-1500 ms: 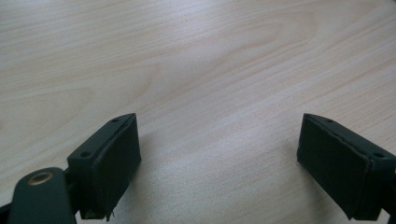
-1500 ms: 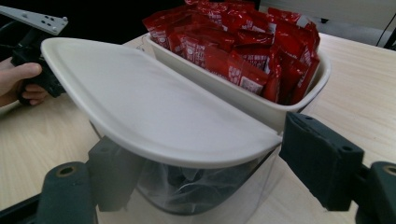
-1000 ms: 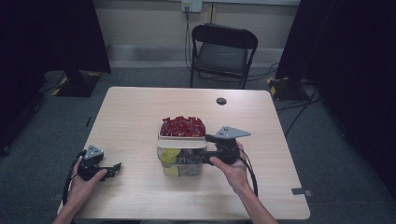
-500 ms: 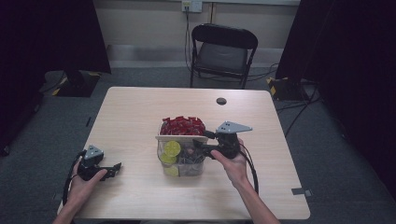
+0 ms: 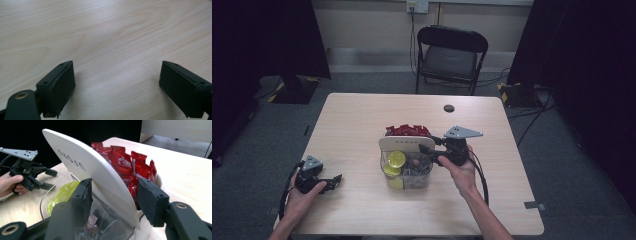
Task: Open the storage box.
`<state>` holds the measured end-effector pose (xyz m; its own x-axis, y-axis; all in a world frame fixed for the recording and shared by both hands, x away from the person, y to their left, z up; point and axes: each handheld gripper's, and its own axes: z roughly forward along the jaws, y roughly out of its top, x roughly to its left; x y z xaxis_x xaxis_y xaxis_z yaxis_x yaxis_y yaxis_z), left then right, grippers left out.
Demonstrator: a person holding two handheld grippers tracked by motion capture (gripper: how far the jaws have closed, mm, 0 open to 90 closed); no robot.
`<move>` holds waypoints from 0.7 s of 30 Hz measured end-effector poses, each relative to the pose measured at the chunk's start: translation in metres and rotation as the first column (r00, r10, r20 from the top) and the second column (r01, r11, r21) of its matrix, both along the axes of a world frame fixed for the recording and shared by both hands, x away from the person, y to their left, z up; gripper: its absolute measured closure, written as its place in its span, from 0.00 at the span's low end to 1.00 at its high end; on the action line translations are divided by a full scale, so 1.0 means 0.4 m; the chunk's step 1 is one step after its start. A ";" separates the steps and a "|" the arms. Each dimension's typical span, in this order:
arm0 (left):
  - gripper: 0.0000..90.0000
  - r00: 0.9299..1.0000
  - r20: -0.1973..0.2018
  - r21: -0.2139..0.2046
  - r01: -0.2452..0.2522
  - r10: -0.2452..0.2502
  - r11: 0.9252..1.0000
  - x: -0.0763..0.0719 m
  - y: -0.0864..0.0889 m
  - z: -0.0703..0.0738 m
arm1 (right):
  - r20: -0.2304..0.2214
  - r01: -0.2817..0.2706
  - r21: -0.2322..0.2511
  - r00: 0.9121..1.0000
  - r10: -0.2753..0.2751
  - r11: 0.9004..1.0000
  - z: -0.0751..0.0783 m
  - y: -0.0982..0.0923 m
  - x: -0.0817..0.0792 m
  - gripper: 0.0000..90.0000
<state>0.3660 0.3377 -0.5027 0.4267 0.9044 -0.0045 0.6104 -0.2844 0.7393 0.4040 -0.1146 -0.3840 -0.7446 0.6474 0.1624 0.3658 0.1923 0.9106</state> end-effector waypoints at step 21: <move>0.14 1.000 0.000 0.000 0.001 -0.001 1.000 0.000 0.000 0.000 | 0.009 0.028 0.019 1.000 -0.028 0.999 0.020 -0.001 0.037 0.53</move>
<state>0.3661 0.3379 -0.5027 0.4274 0.9040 -0.0045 0.6100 -0.2847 0.7395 0.4187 -0.1149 -0.3758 -0.7279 0.6647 0.1682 0.3626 0.1650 0.9172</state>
